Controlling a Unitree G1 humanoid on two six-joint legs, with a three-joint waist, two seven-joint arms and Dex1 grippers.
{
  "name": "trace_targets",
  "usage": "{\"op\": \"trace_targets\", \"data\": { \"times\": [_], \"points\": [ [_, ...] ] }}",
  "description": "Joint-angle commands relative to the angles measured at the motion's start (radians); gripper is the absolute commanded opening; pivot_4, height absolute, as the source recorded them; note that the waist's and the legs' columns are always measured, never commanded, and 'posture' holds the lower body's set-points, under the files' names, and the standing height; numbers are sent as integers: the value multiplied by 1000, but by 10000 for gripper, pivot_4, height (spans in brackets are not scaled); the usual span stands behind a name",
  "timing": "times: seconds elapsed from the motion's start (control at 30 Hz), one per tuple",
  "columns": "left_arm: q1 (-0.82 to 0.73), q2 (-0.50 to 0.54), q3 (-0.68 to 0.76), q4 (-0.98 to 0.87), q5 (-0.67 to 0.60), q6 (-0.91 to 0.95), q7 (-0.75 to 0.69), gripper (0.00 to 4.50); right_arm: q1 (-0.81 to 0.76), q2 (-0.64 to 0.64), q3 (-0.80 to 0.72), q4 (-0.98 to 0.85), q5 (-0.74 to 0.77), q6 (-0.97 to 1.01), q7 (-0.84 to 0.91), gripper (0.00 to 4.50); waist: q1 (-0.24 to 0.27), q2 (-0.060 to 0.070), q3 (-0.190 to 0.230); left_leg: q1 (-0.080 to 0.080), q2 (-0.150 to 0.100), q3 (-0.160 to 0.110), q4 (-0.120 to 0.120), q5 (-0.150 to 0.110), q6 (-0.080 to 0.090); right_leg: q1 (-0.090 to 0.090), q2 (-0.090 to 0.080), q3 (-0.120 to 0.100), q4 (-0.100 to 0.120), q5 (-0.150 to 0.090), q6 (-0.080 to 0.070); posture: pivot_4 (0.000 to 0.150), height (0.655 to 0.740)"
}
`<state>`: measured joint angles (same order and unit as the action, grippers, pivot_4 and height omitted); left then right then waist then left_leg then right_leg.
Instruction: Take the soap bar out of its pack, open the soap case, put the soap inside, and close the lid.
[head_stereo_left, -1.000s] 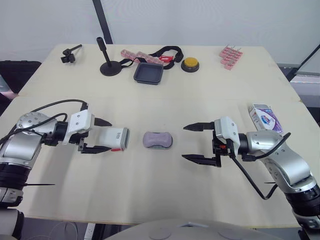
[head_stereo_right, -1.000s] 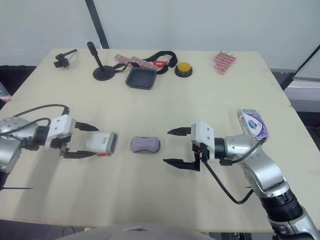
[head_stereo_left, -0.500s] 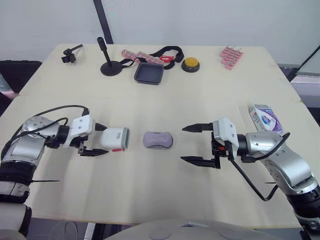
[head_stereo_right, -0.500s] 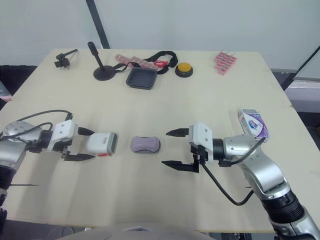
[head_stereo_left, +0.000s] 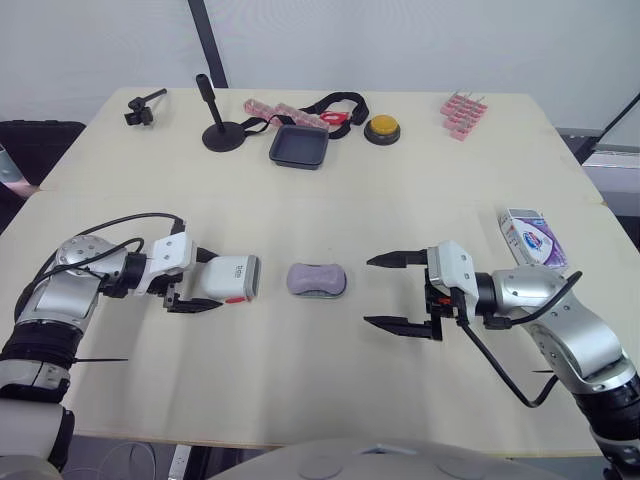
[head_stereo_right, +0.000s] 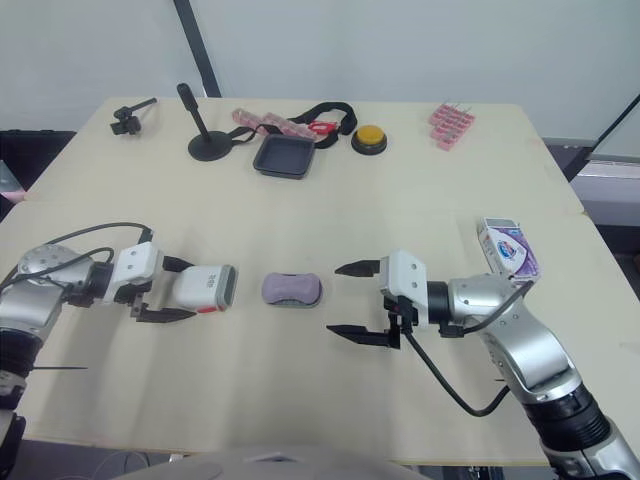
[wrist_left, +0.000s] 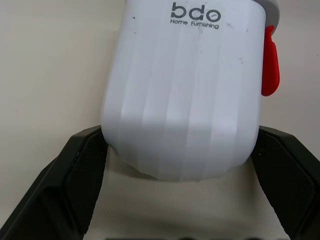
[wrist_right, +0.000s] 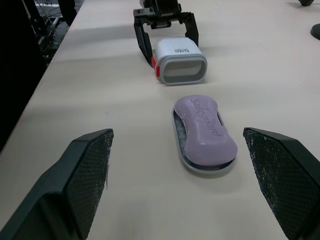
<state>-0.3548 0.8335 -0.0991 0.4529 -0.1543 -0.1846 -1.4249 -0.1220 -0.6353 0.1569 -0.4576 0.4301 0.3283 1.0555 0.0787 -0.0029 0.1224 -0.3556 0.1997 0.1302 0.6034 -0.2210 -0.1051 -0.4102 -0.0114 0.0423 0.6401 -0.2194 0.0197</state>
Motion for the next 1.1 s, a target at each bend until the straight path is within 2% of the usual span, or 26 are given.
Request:
{"op": "trace_targets", "data": {
  "times": [0.03, 0.4, 0.5, 0.53, 0.9, 1.1],
  "points": [
    [-3, -11, -1, -19, -2, -2, 3, 45000, 1, -9, -1, -21, 1, -22, 6, 44923, 0, 0, 0, 0, 0, 0, 0, 0, 0, 0, 0, 0, 0, 0, 0, 1500, 7400],
    [-31, -45, -11, 6, 10, -9, 5, 45000, 0, -9, 4, -29, -12, -18, -3, 44923, 2, 0, 0, 0, -1, 0, 0, 0, 0, 0, -1, 0, 0, 0, 0, 1500, 7400],
    [-39, -47, -19, 17, 11, -20, -19, 36413, -4, -9, 4, -30, -14, -15, -6, 45000, 2, 0, 0, 0, -1, 0, 0, 0, 0, 0, -1, 0, 0, 0, 0, 1500, 7400],
    [-41, -47, -20, 21, 14, -23, -18, 35164, -5, -10, 4, -30, -14, -15, -6, 45000, 1, 0, 0, 0, -1, 0, 0, 0, 0, 0, -1, 0, 0, 0, 0, 1500, 7400],
    [-21, -45, -10, -10, 1, -22, 5, 35007, -22, -38, 17, -25, -2, 29, 0, 45000, 0, 0, 0, 0, -1, 0, 0, 0, 0, 0, -1, 0, 0, 0, 0, 1500, 7400],
    [21, -25, 21, -75, -31, 12, 9, 35007, -110, -28, 62, -12, -32, 101, -32, 45000, -4, 0, 0, 0, 0, 0, 0, 0, 0, 0, 0, 0, 0, 0, 0, 1500, 7400]
  ]
}}
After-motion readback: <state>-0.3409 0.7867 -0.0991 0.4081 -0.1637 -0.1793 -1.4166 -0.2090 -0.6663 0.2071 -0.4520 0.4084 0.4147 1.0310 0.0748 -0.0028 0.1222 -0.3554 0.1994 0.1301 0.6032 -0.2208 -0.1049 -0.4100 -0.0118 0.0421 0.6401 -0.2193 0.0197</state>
